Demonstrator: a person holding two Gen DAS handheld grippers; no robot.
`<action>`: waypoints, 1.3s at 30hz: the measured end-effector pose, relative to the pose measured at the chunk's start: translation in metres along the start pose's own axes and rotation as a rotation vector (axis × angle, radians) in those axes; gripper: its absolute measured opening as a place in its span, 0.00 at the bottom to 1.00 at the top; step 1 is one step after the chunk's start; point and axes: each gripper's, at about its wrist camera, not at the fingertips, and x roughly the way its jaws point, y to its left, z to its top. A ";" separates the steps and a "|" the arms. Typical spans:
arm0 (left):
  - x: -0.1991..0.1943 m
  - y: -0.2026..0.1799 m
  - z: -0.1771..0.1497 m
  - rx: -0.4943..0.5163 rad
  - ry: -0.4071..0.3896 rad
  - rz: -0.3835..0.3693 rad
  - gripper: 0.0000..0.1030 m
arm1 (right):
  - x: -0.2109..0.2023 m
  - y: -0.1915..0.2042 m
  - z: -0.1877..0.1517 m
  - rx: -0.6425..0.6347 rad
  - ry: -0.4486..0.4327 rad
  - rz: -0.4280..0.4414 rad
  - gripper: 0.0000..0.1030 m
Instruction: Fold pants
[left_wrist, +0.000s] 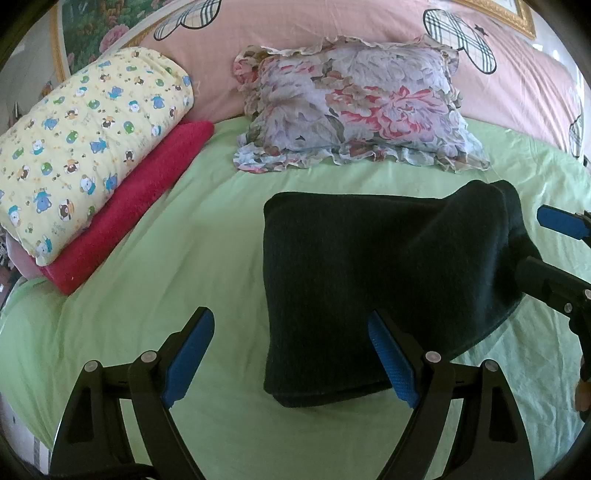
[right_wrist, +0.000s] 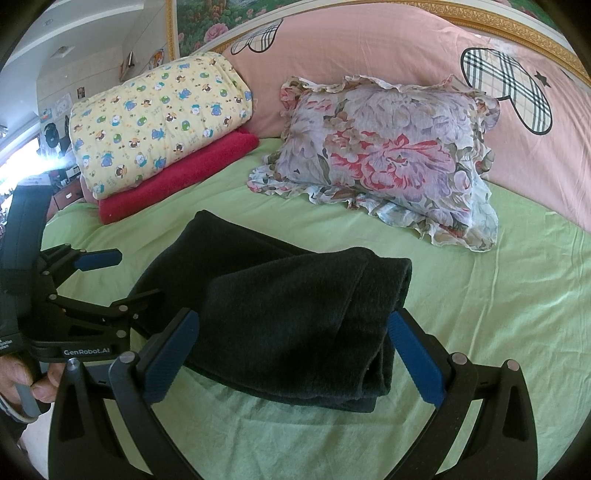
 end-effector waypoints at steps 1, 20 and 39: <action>0.000 0.000 0.001 0.000 -0.002 0.002 0.83 | 0.000 0.000 0.000 0.000 -0.001 -0.001 0.99; -0.003 -0.003 0.010 0.010 -0.018 0.015 0.83 | 0.000 -0.001 0.007 0.003 -0.005 0.003 0.99; 0.009 -0.005 0.021 0.000 -0.001 0.007 0.85 | -0.006 -0.011 -0.002 0.108 -0.009 0.011 0.99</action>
